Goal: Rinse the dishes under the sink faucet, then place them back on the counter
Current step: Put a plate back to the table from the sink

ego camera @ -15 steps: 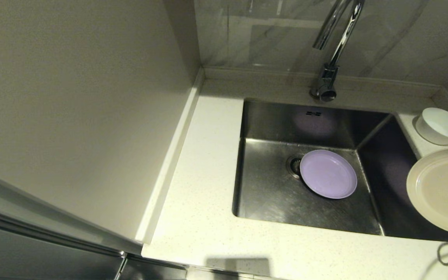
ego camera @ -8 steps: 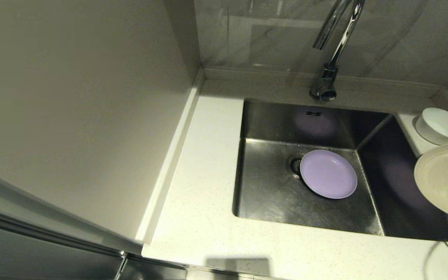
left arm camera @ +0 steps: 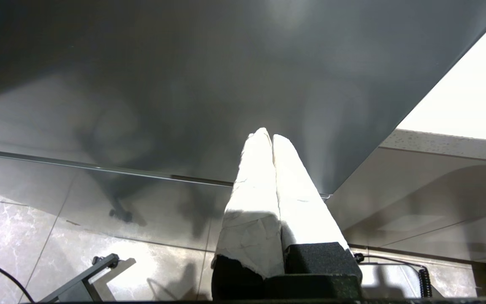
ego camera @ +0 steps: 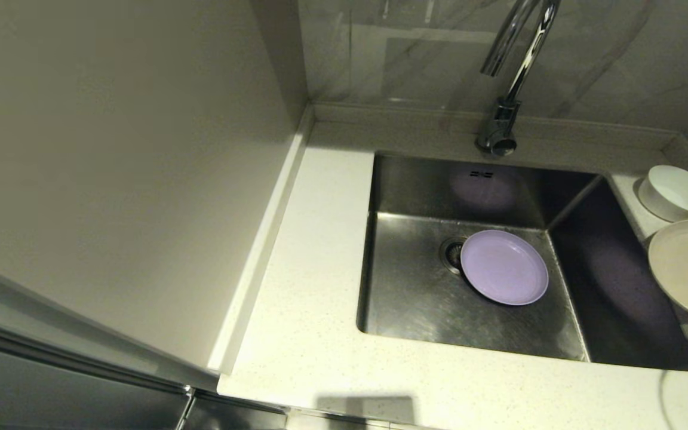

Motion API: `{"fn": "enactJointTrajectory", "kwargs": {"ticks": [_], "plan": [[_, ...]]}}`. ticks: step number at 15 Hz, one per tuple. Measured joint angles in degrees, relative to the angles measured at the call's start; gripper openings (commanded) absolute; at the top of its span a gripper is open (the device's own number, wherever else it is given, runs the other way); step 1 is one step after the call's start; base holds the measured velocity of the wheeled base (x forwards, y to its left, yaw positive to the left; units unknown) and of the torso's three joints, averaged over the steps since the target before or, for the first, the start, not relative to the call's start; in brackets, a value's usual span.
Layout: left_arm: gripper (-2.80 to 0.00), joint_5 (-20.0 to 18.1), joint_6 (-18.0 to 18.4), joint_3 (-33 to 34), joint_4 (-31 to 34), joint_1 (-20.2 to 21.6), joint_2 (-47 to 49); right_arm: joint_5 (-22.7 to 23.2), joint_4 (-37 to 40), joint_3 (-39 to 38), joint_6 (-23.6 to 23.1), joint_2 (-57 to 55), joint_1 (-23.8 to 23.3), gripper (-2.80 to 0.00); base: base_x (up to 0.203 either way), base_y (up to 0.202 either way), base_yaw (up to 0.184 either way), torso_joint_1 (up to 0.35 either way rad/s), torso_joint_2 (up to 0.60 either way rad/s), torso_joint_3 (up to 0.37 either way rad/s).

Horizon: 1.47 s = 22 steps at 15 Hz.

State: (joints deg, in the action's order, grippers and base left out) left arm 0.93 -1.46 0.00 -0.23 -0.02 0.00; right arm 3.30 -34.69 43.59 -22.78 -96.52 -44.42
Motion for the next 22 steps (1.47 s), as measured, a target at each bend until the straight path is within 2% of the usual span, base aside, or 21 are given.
{"fn": "enactJointTrajectory", "kwargs": {"ticks": [8,12,14,17,20,22], "plan": [[-2.80,0.0,0.0,0.0,0.0,0.0,0.0,0.6,0.1,3.5,0.5,-0.7,0.6,0.00,0.000,0.000,0.000,0.000,0.00,0.000],[-2.80,0.0,0.0,0.0,0.0,0.0,0.0,2.1,0.2,4.6,2.6,2.5,5.7,0.00,0.000,0.000,0.000,0.000,0.00,0.000],[-2.80,0.0,0.0,0.0,0.0,0.0,0.0,2.1,0.7,4.7,3.8,5.3,11.8,0.00,0.000,0.000,0.000,0.000,0.00,0.000],[-2.80,0.0,0.0,0.0,0.0,0.0,0.0,1.1,1.2,3.8,4.7,9.8,24.8,0.00,0.000,0.000,0.000,0.000,0.00,0.000],[-2.80,0.0,0.0,0.0,0.0,0.0,0.0,-5.2,1.4,1.8,4.4,12.5,40.5,0.00,0.000,0.000,0.000,0.000,0.00,0.000],[-2.80,0.0,0.0,0.0,0.0,0.0,0.0,-10.1,1.2,0.2,2.0,12.0,47.8,0.00,0.000,0.000,0.000,0.000,0.00,0.000]]}}
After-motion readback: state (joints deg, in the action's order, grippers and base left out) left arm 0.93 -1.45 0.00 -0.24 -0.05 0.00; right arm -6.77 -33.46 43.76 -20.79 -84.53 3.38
